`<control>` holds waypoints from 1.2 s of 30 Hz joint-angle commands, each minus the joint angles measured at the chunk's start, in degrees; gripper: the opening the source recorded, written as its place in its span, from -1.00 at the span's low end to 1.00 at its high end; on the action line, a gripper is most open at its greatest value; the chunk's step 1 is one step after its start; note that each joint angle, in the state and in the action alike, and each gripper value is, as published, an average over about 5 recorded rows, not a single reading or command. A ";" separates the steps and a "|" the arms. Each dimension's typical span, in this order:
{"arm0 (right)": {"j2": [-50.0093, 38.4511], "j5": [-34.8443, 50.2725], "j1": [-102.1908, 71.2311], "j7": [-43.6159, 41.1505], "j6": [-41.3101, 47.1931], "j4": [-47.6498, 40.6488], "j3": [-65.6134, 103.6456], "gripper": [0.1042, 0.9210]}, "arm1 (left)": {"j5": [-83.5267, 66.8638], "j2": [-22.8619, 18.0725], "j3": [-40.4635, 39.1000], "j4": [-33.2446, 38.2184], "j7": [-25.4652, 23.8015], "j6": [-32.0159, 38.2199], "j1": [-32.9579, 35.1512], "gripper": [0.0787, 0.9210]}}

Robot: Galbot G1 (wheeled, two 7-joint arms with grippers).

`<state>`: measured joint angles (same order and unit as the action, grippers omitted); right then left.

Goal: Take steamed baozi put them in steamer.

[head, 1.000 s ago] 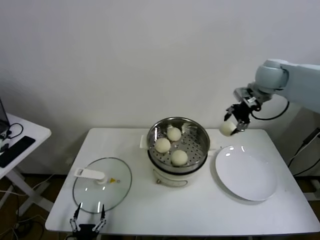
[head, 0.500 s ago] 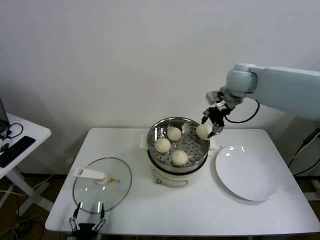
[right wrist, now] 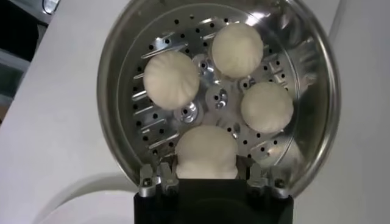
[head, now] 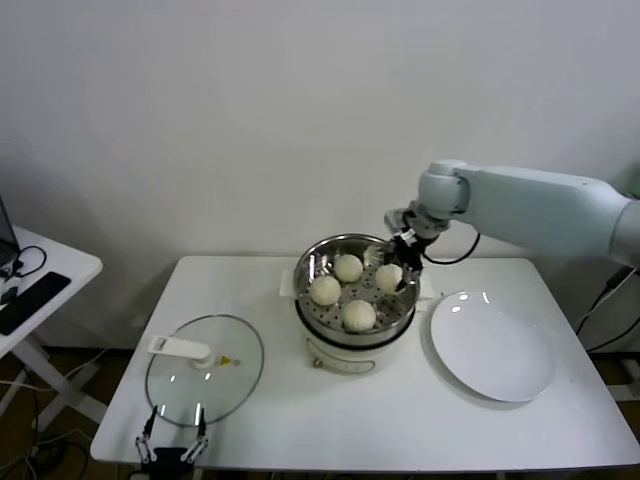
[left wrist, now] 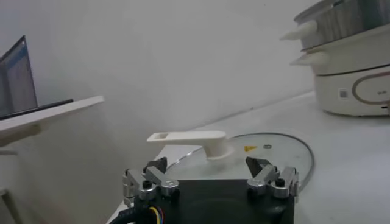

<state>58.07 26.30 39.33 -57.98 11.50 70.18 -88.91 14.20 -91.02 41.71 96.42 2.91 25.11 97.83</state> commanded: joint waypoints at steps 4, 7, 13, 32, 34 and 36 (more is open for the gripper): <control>1.73 -2.89 -5.47 0.51 0.34 -3.65 2.10 0.32 | -0.10 -0.08 -0.05 0.05 0.02 -0.10 -0.06 0.77; 2.05 -3.18 -5.70 0.83 0.24 -4.09 2.29 0.32 | -0.07 -0.11 -0.11 0.07 0.01 -0.10 -0.01 0.77; 2.15 -4.48 -5.92 0.63 -0.58 -4.29 2.71 0.35 | -0.06 -0.17 -0.13 0.31 0.01 -0.10 0.12 0.77; -13.82 13.51 0.44 19.20 5.23 11.63 12.25 0.76 | -0.04 -0.18 -0.31 0.83 0.02 -0.49 0.18 0.77; -17.77 15.31 -4.88 25.75 5.91 15.04 18.69 0.76 | -0.09 -0.19 -0.39 0.61 0.02 -0.62 -0.13 0.77; -20.85 16.42 -10.71 30.67 5.97 17.76 25.03 0.76 | -0.13 -0.22 -0.47 0.52 0.00 -0.72 -0.35 0.77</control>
<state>51.77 32.17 38.77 -49.85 13.88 74.19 -81.58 14.14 -91.19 41.40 97.27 2.95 24.60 98.00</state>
